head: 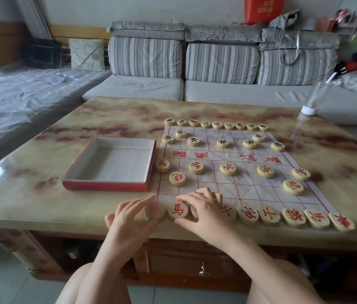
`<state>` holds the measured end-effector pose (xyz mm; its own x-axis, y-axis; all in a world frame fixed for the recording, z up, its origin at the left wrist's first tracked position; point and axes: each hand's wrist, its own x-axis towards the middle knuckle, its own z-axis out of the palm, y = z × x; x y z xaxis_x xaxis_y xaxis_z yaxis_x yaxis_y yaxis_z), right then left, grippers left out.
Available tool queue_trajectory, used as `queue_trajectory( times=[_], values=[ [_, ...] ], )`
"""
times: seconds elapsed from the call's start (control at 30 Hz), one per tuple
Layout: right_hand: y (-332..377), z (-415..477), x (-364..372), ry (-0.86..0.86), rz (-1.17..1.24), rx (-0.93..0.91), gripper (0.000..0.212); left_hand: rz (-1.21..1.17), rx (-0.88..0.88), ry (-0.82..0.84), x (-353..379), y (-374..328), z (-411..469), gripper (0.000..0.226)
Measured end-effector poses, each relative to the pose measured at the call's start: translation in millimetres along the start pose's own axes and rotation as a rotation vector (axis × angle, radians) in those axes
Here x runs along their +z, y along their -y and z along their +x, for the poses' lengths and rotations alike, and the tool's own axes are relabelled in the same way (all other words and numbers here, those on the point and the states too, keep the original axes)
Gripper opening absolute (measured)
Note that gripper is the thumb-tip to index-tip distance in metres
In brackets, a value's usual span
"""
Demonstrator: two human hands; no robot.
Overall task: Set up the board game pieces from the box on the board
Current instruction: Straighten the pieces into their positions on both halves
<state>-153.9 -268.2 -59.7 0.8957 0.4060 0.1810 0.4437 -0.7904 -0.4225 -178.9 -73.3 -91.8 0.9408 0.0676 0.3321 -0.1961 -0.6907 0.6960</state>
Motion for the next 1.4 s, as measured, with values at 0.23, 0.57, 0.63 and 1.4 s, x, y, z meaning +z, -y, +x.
queue_trajectory(
  times=[0.23,0.57,0.63,1.4],
  values=[
    [-3.8,2.3,8.0,-0.043,-0.008,-0.024,0.048,0.119,-0.059,-0.01,5.0,6.8,6.9,0.065],
    [-5.7,2.9,11.2,-0.072,0.006,-0.027,0.047,0.143,-0.056,-0.066,10.6,4.8,6.4,0.069],
    [-6.2,2.9,12.2,-0.075,0.004,-0.027,0.047,0.146,-0.063,-0.056,10.1,5.3,6.5,0.07],
    [-77.9,-37.7,-34.5,-0.222,-0.154,0.146,0.069,0.205,0.308,0.2,56.6,-48.4,32.2,0.067]
  ],
)
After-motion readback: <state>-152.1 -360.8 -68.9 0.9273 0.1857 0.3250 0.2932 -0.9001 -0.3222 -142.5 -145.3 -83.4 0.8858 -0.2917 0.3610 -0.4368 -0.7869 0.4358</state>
